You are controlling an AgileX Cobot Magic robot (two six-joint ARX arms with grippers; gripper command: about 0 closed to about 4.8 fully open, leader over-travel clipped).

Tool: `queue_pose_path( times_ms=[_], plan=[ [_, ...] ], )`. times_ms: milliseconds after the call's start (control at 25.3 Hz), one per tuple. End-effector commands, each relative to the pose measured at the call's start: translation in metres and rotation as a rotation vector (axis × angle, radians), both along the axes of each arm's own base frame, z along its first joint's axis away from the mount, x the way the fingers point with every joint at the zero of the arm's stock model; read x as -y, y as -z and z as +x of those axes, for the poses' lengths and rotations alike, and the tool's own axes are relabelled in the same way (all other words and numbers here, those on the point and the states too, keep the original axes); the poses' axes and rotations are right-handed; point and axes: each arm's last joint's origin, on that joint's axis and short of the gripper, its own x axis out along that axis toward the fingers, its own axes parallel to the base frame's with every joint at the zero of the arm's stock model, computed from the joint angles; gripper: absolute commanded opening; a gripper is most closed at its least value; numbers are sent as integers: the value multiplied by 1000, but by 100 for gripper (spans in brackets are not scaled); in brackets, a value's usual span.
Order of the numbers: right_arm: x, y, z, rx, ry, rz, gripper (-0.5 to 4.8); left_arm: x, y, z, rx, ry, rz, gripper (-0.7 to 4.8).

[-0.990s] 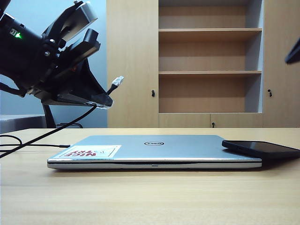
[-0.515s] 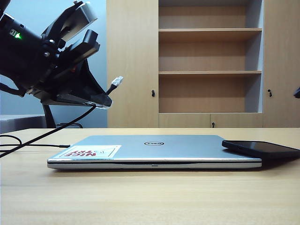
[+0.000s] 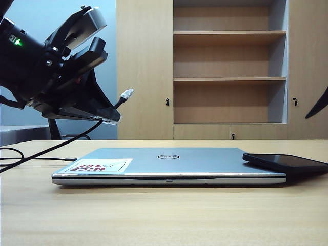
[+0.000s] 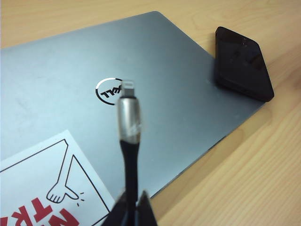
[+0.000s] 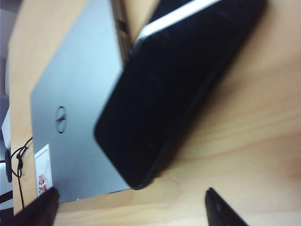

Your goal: Pick up the charging cable and the phone, plug the charging cable into the charging port on the phone, and finally place them back on the table.

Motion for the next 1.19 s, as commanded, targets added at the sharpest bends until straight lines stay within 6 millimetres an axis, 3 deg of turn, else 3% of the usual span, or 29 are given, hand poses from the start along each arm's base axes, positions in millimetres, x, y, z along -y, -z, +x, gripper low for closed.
queue_pose_path(
  times_ms=[40,277,1188],
  plan=[
    [0,3,9,2,1,37,424,1,-2,0,10,7,-6,-8],
    [2,17,28,-1,28,78,423,1,-2,0,10,7,-6,-8],
    [2,48,52,-32,5,153,418,1,-2,0,11,7,-7,-8]
  ],
)
